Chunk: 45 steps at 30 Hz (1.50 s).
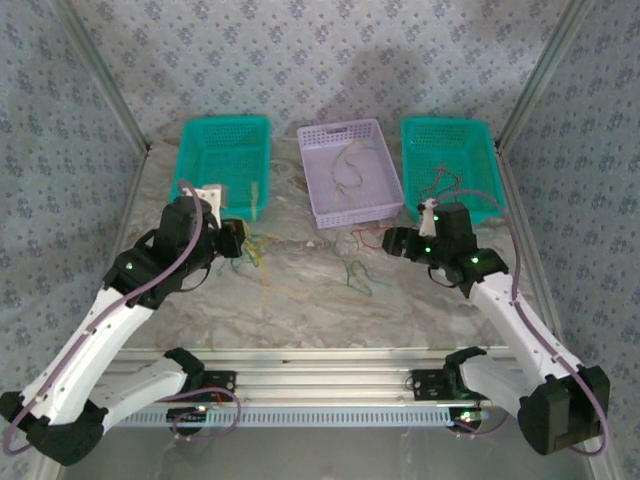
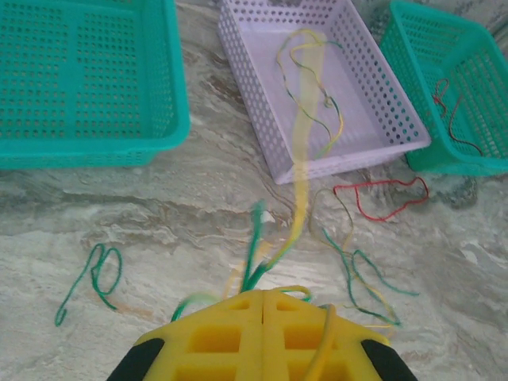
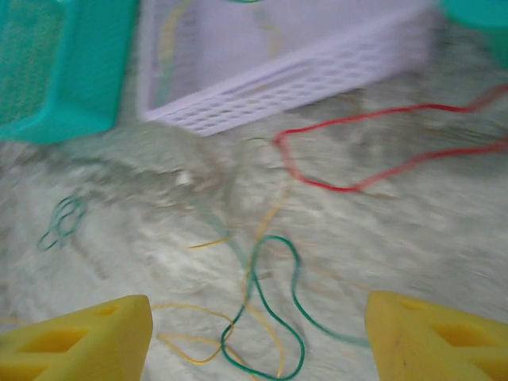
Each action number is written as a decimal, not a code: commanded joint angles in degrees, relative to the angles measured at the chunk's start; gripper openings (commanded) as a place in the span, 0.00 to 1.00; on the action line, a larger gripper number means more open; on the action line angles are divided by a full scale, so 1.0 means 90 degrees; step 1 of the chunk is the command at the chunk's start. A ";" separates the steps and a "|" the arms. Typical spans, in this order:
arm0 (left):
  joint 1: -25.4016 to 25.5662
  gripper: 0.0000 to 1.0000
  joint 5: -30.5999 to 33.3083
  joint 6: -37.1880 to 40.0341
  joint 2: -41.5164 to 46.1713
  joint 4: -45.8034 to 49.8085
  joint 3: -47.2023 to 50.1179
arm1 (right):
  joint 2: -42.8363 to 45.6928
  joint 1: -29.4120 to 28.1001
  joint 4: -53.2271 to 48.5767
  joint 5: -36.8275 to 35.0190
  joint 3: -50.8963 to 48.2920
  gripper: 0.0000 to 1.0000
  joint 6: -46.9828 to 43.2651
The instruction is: Untangle the cables
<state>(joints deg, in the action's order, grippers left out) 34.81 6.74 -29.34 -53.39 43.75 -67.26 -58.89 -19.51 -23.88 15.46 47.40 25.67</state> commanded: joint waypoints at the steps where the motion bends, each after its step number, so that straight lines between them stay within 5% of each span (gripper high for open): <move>1: -0.0038 0.00 -0.0500 0.0057 -0.0096 -0.0091 -0.0298 | -0.0508 -0.0755 0.0463 0.0261 0.0604 0.73 -0.0496; 14: -0.0029 0.00 -0.1403 -0.0361 -0.0169 -0.0503 -0.0393 | -0.2868 -0.2873 0.2289 0.0517 0.1839 0.72 -0.0471; 32: -0.0026 0.00 -0.1441 -0.0421 -0.0086 -0.0712 -0.0361 | -0.3679 -0.2945 0.3741 0.1239 0.1580 0.59 0.0035; 34: -0.0024 0.00 -0.1461 -0.0431 -0.0074 -0.0735 -0.0335 | -0.3714 -0.2911 0.3903 0.1215 0.1521 0.52 0.0068; 41: -0.0035 0.00 -0.1360 -0.0368 0.0054 -0.0645 -0.0329 | -0.3465 -0.2852 0.3712 0.0660 0.1393 0.00 -0.0165; 45: -0.0040 0.00 -0.1178 -0.0248 0.0177 -0.0458 -0.0394 | -0.2892 -0.2612 0.3247 -0.0115 0.0935 0.00 -0.0352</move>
<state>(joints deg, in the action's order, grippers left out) 34.81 -5.08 -32.56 -53.54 39.22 -70.35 -89.58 -44.88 8.51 20.75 58.30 24.47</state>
